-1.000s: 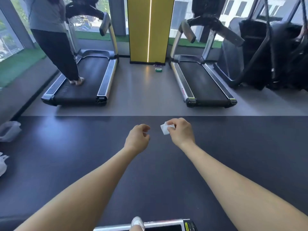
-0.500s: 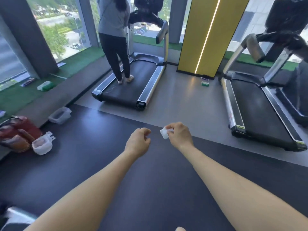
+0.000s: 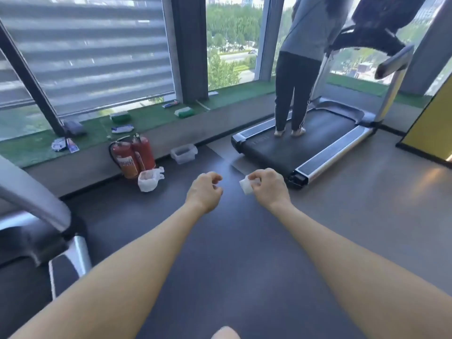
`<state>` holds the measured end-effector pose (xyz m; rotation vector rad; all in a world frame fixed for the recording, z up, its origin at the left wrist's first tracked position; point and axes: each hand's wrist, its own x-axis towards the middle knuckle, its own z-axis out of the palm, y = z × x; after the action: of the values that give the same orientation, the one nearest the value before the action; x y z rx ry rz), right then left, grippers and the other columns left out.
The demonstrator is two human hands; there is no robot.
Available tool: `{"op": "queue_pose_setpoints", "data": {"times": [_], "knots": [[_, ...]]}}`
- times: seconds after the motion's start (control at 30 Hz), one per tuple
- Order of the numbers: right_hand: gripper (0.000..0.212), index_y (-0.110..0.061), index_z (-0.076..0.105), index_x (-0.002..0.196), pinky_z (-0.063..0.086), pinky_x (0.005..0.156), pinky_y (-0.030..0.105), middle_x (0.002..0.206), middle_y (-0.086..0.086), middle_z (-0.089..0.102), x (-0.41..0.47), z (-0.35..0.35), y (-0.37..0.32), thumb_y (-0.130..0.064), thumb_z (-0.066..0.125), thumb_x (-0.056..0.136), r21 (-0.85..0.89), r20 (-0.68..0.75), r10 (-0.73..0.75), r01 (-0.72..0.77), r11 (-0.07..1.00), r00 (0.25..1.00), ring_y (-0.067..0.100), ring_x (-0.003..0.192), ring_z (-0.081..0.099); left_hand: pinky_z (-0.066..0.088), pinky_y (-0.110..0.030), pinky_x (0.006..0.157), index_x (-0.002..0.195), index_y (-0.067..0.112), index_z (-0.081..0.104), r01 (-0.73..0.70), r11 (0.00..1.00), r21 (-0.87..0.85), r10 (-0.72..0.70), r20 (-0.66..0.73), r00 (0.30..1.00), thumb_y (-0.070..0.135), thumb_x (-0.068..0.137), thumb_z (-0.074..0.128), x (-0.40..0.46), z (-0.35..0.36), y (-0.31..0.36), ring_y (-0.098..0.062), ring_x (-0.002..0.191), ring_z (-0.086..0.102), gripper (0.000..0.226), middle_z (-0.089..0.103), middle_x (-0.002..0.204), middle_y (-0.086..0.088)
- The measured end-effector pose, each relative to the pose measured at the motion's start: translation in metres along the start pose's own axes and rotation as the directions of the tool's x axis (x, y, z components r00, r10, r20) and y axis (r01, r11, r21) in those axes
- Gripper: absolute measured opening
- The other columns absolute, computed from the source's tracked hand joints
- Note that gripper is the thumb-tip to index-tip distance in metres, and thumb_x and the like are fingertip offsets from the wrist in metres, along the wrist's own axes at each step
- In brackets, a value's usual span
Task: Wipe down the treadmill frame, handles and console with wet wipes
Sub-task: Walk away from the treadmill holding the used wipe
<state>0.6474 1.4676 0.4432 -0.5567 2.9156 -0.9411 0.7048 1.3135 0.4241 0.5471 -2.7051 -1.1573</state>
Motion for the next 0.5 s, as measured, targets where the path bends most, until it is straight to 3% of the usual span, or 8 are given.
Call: {"op": "queue_pose_setpoints", "data": {"times": [0.1, 0.3, 0.43, 0.5], "knots": [[0.03, -0.017, 0.066, 0.117, 0.044, 0.087, 0.03, 0.123, 0.007, 0.053, 0.027, 0.014, 0.012, -0.015, 0.045, 0.096, 0.036, 0.109, 0.013, -0.017, 0.999, 0.994, 0.024, 0.111, 0.052, 0.047, -0.027, 0.083, 0.123, 0.017, 0.057, 0.078, 0.997, -0.024, -0.078, 0.004, 0.997, 0.014, 0.091, 0.053, 0.019, 0.011, -0.01, -0.014, 0.102, 0.055, 0.032, 0.056, 0.122, 0.001], [0.031, -0.014, 0.065, 0.118, 0.042, 0.085, 0.026, 0.122, 0.007, 0.056, 0.148, 0.044, -0.029, -0.013, 0.044, 0.096, 0.084, 0.152, -0.111, 0.099, 0.992, 0.982, 0.024, 0.111, 0.053, 0.047, -0.033, 0.095, 0.121, 0.018, 0.058, 0.16, 0.987, -0.024, -0.161, -0.089, 0.983, 0.014, 0.089, 0.054, 0.122, -0.016, -0.037, -0.015, 0.103, 0.057, 0.033, 0.057, 0.123, 0.001], [0.03, -0.015, 0.065, 0.118, 0.039, 0.082, 0.023, 0.124, 0.008, 0.055, 0.235, 0.085, -0.06, -0.014, 0.044, 0.097, 0.116, 0.2, -0.159, 0.138, 0.984, 0.967, 0.024, 0.111, 0.053, 0.039, -0.023, 0.096, 0.122, 0.016, 0.058, 0.2, 0.979, -0.029, -0.202, -0.135, 0.97, 0.011, 0.089, 0.053, 0.194, -0.043, -0.067, -0.015, 0.108, 0.054, 0.033, 0.057, 0.118, -0.001], [0.03, -0.016, 0.065, 0.118, 0.04, 0.084, 0.024, 0.125, 0.008, 0.056, 0.277, 0.101, -0.082, -0.013, 0.044, 0.096, 0.129, 0.21, -0.183, 0.158, 0.979, 0.961, 0.024, 0.112, 0.053, 0.045, -0.031, 0.096, 0.12, 0.015, 0.06, 0.245, 0.968, -0.057, -0.251, -0.175, 0.952, 0.011, 0.089, 0.053, 0.228, -0.063, -0.081, -0.018, 0.107, 0.055, 0.032, 0.057, 0.112, 0.0]]}}
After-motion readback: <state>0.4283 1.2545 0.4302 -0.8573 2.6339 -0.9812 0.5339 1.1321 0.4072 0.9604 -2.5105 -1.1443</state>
